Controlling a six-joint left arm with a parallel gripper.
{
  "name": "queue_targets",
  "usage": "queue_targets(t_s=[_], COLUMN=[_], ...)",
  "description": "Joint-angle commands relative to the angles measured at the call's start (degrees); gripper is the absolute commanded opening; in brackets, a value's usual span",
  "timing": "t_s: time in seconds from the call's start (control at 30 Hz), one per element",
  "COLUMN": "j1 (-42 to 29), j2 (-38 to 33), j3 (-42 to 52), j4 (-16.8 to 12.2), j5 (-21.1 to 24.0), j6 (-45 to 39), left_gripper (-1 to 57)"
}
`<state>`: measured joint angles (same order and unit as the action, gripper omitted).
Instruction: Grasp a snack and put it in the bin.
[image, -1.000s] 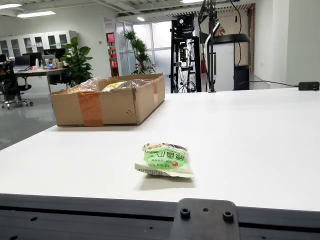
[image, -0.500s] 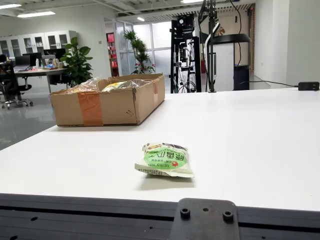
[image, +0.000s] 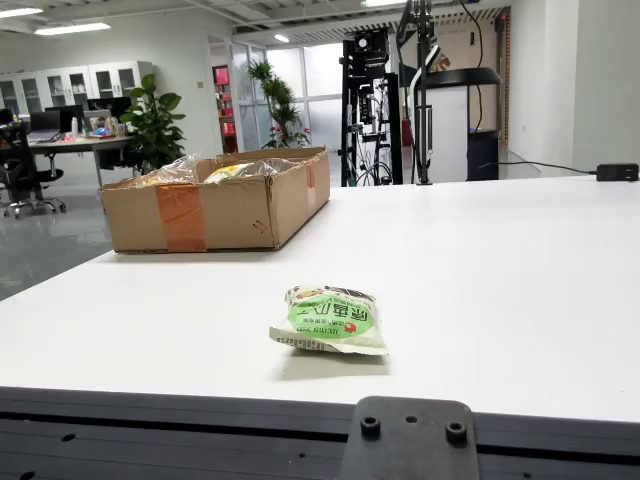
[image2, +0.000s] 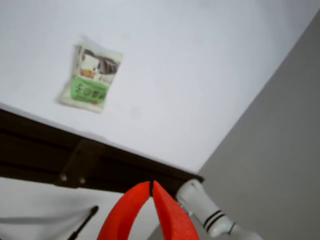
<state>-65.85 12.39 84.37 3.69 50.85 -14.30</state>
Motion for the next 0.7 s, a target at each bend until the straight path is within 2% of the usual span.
queue_targets(t_s=[0.03, 0.47, 0.7], j1=[-0.2, 0.0, -1.7], j2=[0.0, 0.3, 3.7], j3=[0.0, 0.0, 0.0], j4=[0.0, 0.0, -0.1], j5=[-0.6, -2.9, -3.7], j6=[1.2, 1.8, 2.4], left_gripper=[1.3, 1.4, 0.6])
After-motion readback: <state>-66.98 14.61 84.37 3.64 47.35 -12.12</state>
